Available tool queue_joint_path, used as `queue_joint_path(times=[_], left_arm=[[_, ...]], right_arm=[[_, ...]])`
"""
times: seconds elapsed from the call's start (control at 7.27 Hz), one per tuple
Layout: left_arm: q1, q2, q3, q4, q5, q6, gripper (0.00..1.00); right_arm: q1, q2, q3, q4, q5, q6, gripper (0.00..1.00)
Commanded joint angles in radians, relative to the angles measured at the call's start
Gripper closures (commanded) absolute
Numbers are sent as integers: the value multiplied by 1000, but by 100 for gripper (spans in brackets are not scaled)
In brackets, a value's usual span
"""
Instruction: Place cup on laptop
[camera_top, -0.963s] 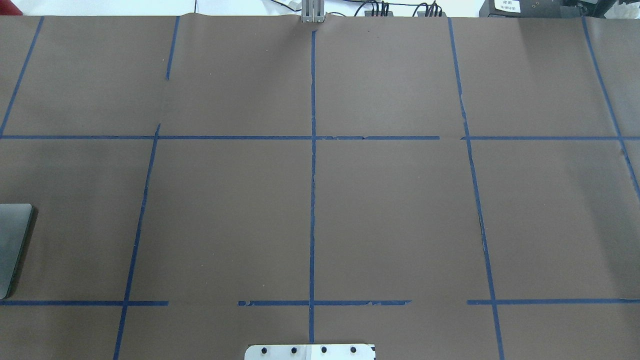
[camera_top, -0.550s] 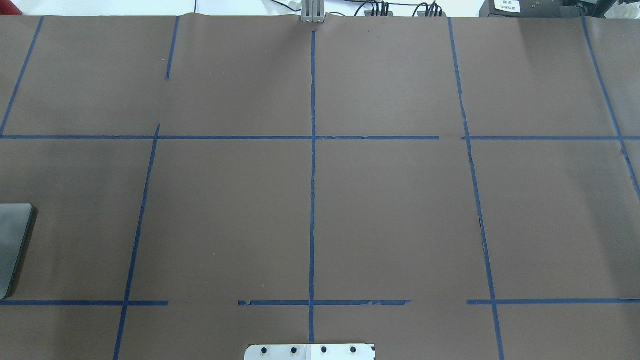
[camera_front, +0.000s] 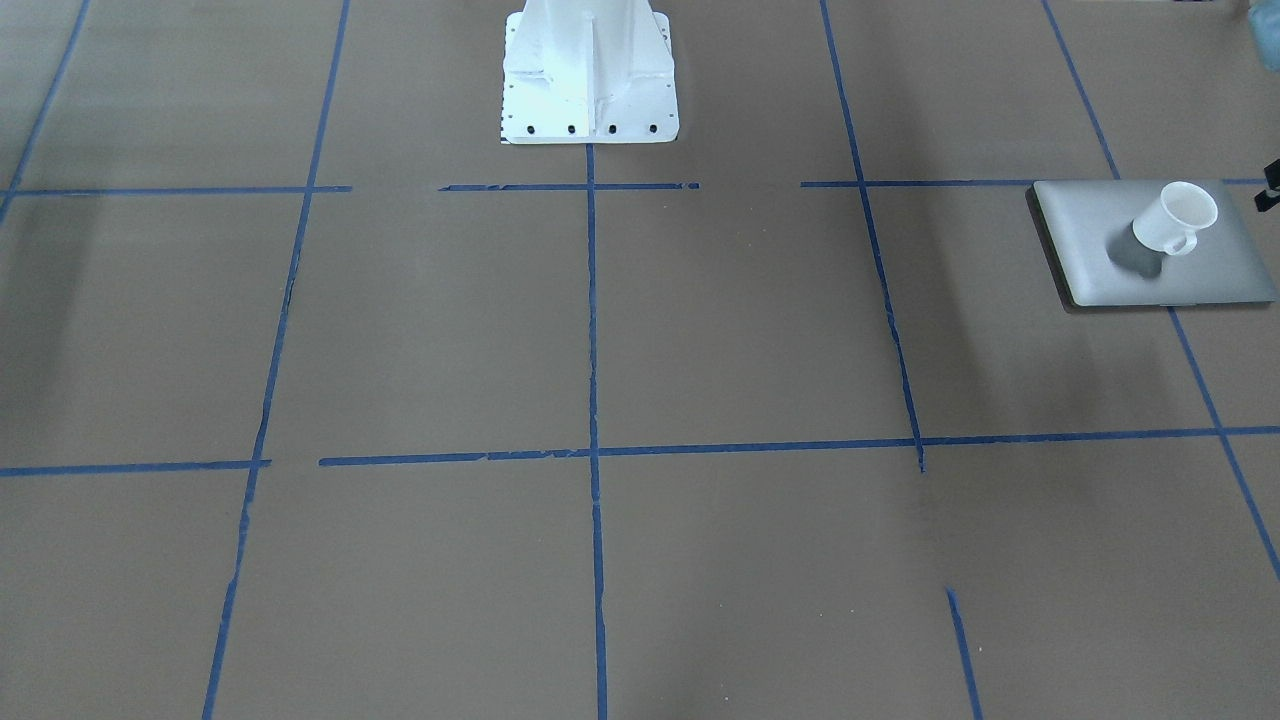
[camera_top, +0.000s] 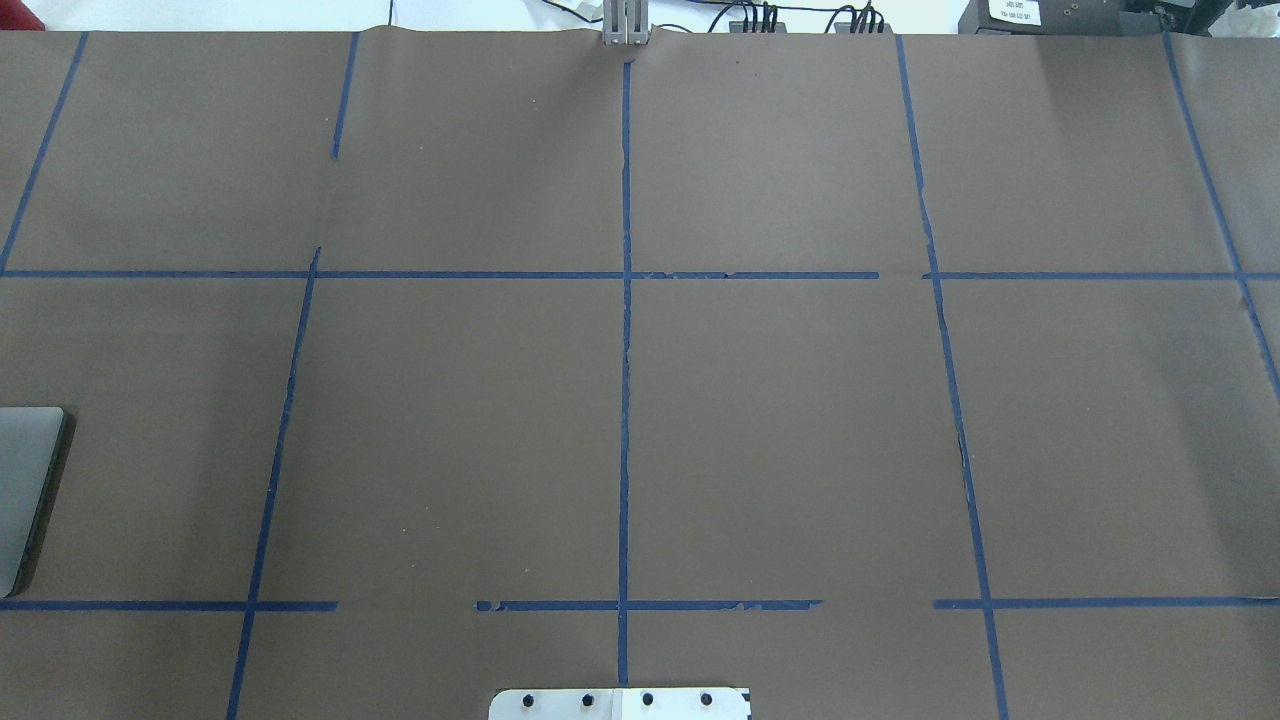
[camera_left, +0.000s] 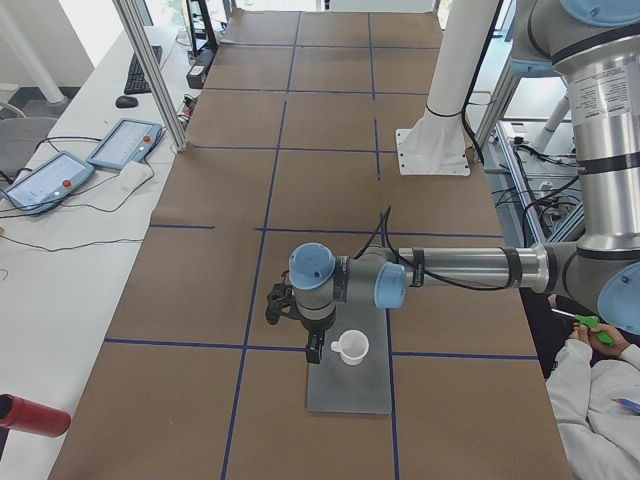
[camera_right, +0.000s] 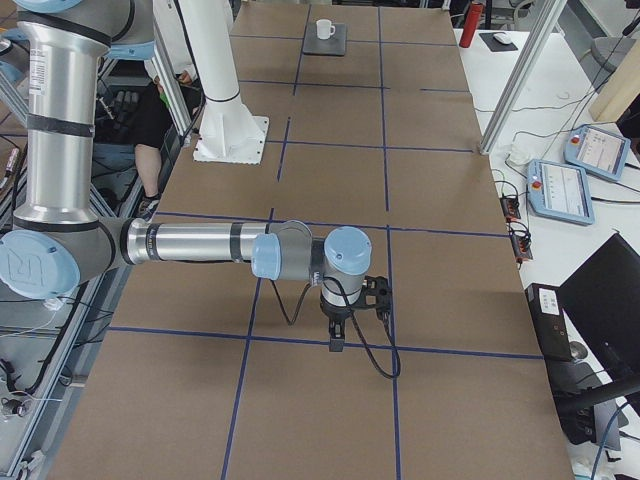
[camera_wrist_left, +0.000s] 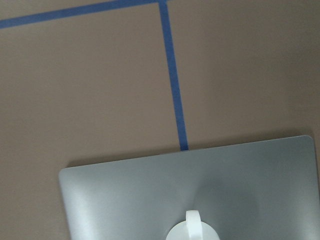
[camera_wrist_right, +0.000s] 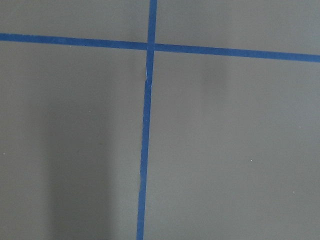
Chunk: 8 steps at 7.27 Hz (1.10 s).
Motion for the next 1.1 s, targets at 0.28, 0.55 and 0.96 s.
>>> queue_joint_path(times=[0.28, 0.55, 0.96], left_arm=[[-71, -2, -12, 80, -87, 73, 0], [-68, -13, -18, 79, -87, 74, 0], [-68, -19, -8, 79, -52, 73, 0]], right_arm=[[0, 0, 0, 0, 0, 0, 0], [0, 0, 0, 0, 0, 0, 0], [0, 0, 0, 0, 0, 0, 0]])
